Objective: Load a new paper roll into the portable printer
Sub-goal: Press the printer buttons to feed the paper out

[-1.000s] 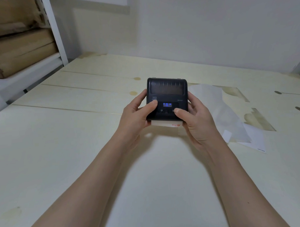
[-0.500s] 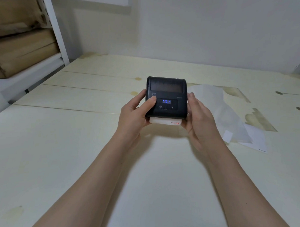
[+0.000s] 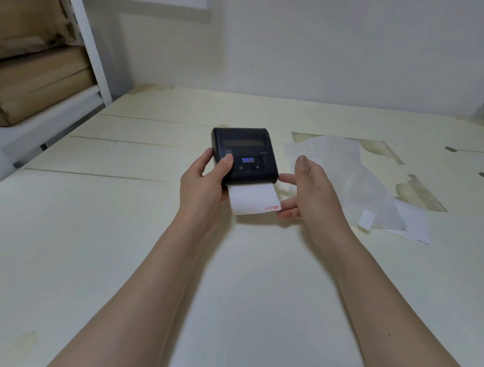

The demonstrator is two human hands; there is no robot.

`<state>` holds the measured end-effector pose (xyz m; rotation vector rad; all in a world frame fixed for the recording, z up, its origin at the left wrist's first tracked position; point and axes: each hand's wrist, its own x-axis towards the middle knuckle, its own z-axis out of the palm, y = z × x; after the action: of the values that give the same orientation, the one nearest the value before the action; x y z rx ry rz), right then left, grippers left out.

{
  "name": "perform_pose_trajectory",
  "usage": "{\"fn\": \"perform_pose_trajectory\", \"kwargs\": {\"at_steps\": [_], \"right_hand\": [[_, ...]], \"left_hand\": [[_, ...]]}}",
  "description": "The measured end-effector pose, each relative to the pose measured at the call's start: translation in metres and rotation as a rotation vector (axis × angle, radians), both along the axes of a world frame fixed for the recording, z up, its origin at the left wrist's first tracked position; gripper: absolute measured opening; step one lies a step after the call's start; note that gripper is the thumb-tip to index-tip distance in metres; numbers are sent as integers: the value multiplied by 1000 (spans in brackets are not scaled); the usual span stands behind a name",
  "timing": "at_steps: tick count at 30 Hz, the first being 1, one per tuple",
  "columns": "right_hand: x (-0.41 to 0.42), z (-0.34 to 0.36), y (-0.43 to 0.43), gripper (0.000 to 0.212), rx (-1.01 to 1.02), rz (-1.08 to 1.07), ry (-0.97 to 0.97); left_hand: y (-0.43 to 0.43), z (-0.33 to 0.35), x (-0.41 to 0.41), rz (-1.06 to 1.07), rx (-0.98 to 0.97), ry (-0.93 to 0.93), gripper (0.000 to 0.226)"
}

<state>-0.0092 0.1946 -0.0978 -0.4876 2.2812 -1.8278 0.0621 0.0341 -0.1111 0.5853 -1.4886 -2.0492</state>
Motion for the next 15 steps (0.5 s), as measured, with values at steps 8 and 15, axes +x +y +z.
{"fn": "perform_pose_trajectory", "kwargs": {"at_steps": [8, 15], "right_hand": [[-1, -2, 1, 57, 102, -51, 35], [1, -2, 1, 54, 89, -61, 7]], "left_hand": [[-1, -5, -3, 36, -124, -144, 49], [-4, -8, -8, 82, -548, -367, 58]]}}
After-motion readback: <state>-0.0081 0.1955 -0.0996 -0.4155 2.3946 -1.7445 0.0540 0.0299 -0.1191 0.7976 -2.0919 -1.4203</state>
